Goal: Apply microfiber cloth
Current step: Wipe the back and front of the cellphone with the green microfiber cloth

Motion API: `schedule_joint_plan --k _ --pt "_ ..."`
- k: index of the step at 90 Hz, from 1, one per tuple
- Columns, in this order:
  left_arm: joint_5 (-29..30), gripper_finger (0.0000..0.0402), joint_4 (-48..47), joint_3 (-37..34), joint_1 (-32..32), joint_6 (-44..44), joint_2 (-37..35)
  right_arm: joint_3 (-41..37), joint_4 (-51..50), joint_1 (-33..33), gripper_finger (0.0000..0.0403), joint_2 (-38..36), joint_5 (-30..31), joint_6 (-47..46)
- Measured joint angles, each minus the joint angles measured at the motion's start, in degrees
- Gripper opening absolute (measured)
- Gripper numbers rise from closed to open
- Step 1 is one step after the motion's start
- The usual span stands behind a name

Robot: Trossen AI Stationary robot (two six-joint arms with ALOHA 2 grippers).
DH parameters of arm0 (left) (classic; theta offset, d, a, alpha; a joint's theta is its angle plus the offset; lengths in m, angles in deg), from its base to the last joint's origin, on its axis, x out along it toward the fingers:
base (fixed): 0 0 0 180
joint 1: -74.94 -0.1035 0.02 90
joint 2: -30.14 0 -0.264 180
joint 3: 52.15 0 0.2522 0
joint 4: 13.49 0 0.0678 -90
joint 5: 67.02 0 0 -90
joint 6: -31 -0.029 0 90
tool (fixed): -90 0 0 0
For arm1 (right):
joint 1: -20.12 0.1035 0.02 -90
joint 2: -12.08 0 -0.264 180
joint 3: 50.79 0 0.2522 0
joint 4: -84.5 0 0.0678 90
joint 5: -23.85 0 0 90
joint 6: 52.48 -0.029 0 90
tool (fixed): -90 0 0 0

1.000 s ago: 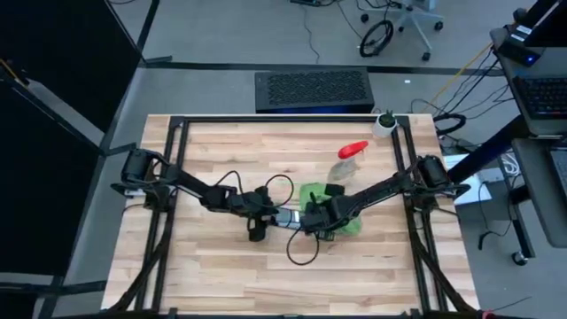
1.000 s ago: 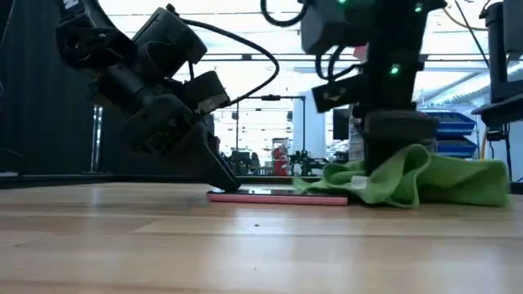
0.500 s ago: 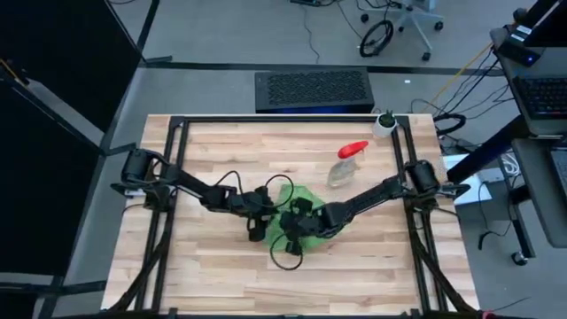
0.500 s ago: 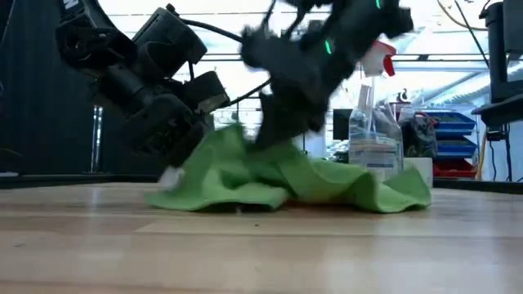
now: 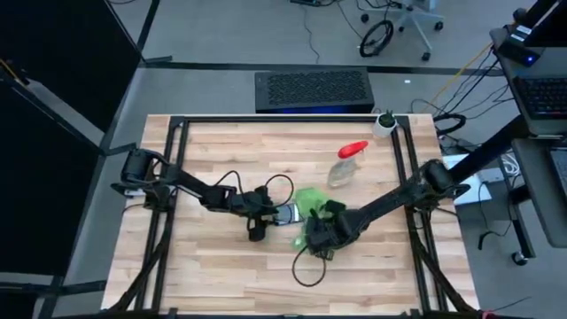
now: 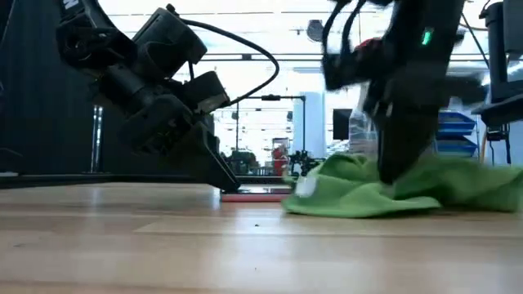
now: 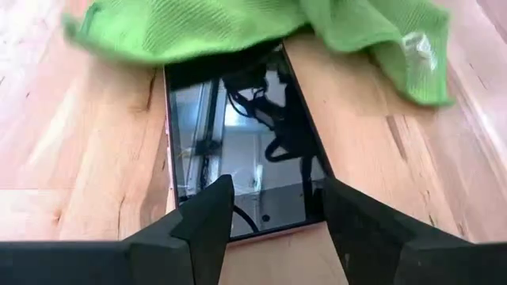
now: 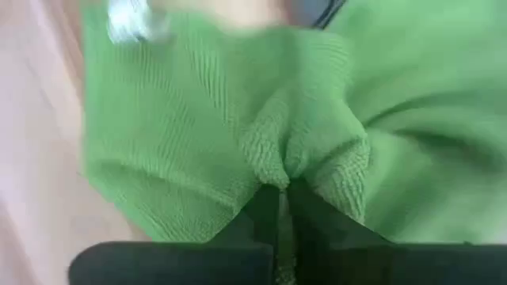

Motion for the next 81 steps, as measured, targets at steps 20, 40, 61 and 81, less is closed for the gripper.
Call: schedule_joint_plan --k 20,40,61,81 --pt "-0.2 0.0184 -3.1 1.7 0.0 0.8 -5.8 0.1 -2.3 2.9 0.0 -6.7 10.6 -4.1" --pt "6.5 0.0184 -10.5 1.9 -2.6 -4.5 -12.0 -7.2 7.3 7.6 0.0 -6.2 16.4 -16.1" --pt "4.8 0.0184 -12.8 1.5 -7.7 -4.1 -5.4 -17.4 27.2 7.0 0.0 -0.7 14.2 -19.5" --pt "0.8 0.0184 -7.4 1.8 -5.5 0.0 -0.2 -18.7 27.8 2.9 0.0 1.6 18.6 -17.9"
